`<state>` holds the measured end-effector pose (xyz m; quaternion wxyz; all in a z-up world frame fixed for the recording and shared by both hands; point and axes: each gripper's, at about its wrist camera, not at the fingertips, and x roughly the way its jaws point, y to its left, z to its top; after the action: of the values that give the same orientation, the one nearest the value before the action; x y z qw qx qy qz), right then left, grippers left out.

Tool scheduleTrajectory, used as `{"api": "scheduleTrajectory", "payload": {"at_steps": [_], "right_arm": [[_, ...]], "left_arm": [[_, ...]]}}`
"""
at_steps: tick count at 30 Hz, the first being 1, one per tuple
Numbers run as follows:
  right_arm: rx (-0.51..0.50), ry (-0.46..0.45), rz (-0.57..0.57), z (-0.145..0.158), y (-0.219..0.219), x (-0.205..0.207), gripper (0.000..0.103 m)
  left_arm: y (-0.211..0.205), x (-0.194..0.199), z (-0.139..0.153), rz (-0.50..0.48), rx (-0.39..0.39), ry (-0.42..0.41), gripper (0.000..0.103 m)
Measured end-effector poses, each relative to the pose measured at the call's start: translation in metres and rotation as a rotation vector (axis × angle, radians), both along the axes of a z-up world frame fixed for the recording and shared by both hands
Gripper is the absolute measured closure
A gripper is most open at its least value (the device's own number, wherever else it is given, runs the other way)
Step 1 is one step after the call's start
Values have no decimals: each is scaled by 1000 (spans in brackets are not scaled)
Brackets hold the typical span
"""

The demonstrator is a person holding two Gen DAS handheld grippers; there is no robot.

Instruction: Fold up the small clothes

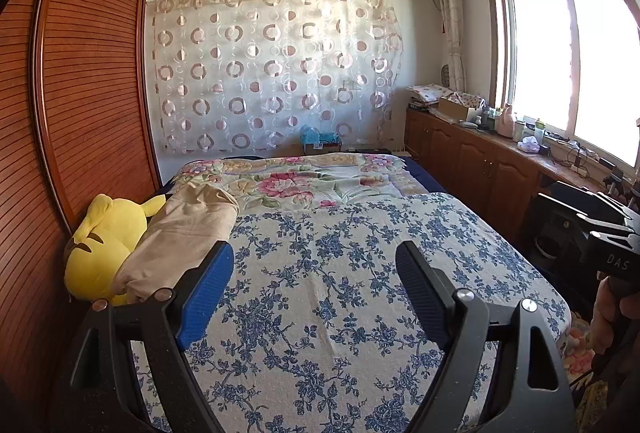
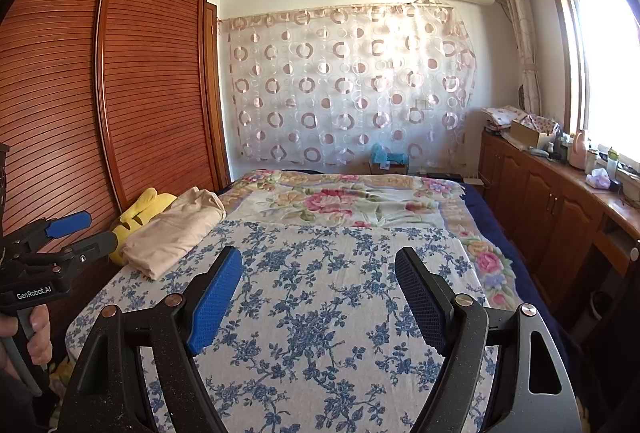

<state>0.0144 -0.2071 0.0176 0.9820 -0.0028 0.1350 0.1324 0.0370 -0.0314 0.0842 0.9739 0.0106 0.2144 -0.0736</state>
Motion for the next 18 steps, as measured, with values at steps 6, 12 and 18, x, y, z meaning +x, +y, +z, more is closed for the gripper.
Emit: {"api": "scheduleTrajectory", "payload": {"at_steps": [6,12,18], "right_arm": [[-1,-3,0,1,-3,0,22],[-3,-5,1,2,-3,1,22],[-3,-5,1,2,-4,1,22]], "left_arm": [[0,0,0,0,0,-1,19],[0,0,0,0,0,-2,19],[0,-1,0,0,0,-2,19]]}}
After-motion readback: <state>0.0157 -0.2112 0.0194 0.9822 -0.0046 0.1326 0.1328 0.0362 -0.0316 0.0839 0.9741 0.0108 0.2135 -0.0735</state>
